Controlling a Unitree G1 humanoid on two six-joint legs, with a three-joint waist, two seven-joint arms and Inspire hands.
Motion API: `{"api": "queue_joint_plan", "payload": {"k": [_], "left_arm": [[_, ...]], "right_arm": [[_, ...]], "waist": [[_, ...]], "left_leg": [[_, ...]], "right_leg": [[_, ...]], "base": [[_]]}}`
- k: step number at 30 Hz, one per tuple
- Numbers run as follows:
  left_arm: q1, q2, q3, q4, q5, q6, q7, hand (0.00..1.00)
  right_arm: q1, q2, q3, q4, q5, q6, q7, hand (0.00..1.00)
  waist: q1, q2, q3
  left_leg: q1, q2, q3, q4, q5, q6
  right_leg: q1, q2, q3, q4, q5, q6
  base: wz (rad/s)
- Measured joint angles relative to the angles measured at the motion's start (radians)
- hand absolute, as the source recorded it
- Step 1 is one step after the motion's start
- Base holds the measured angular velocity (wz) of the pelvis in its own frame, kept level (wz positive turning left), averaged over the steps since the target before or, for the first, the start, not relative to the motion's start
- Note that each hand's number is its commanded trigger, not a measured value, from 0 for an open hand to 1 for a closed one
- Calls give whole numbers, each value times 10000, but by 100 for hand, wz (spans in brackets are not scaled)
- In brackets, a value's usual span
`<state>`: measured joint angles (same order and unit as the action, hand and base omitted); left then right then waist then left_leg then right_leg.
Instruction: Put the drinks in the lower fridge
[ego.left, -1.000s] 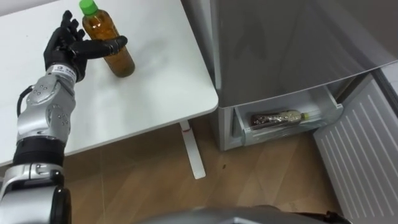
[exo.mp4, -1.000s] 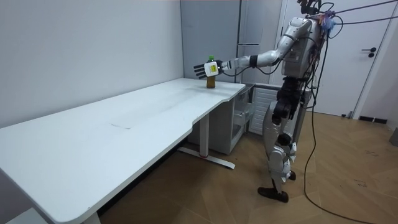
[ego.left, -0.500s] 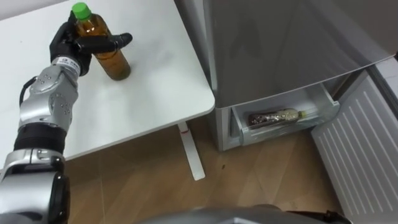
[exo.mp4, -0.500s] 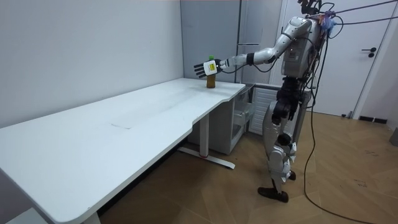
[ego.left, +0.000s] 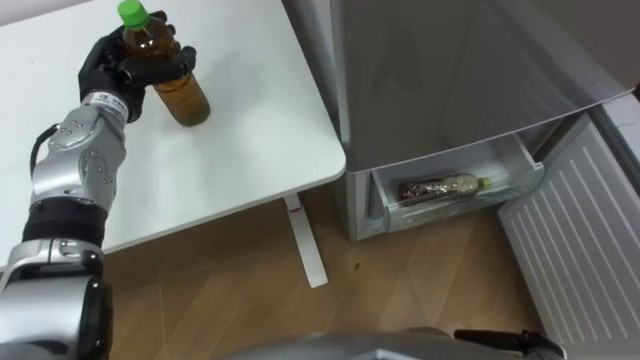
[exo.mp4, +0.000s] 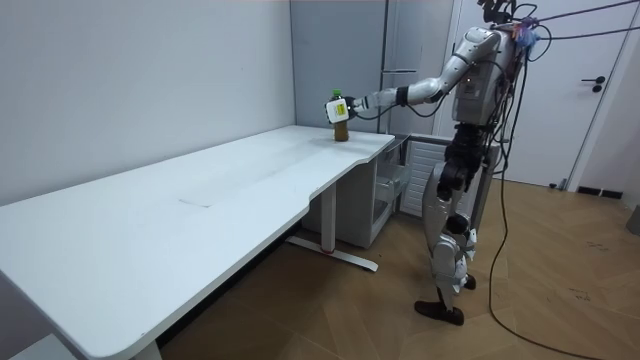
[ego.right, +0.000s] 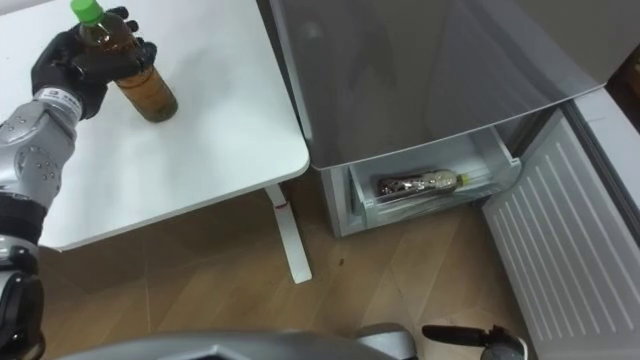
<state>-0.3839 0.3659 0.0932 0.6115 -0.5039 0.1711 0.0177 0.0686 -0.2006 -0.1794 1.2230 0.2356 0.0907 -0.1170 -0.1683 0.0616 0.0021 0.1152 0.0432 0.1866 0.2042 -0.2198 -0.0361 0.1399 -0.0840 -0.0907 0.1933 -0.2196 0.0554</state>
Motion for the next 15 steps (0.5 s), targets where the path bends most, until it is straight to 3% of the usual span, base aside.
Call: {"api": "queue_joint_plan", "payload": {"k": [1,10,15], "left_arm": [[0,-1,-34,1,-74,150,-22,100],[0,-12,-199,-50,-158,238,-30,100],[1,-32,-195,-413,-140,229,137,100]], "right_arm": [[35,2,1,-96,-4,37,-23,0],[10,9,31,-250,-79,94,-25,0],[10,21,200,-247,-81,-159,-36,0]], "waist": [[6,-5,-1],[-85,-38,-31],[-88,-63,-26]], "left_leg": [[-2,0,0,-5,0,0],[11,-1,-16,4,0,0],[-3,0,-49,9,0,1]], "right_leg": [[-2,0,0,1,0,0],[-9,5,42,22,3,-2],[-28,5,15,80,5,-2]], "base": [[0],[0],[1]]}}
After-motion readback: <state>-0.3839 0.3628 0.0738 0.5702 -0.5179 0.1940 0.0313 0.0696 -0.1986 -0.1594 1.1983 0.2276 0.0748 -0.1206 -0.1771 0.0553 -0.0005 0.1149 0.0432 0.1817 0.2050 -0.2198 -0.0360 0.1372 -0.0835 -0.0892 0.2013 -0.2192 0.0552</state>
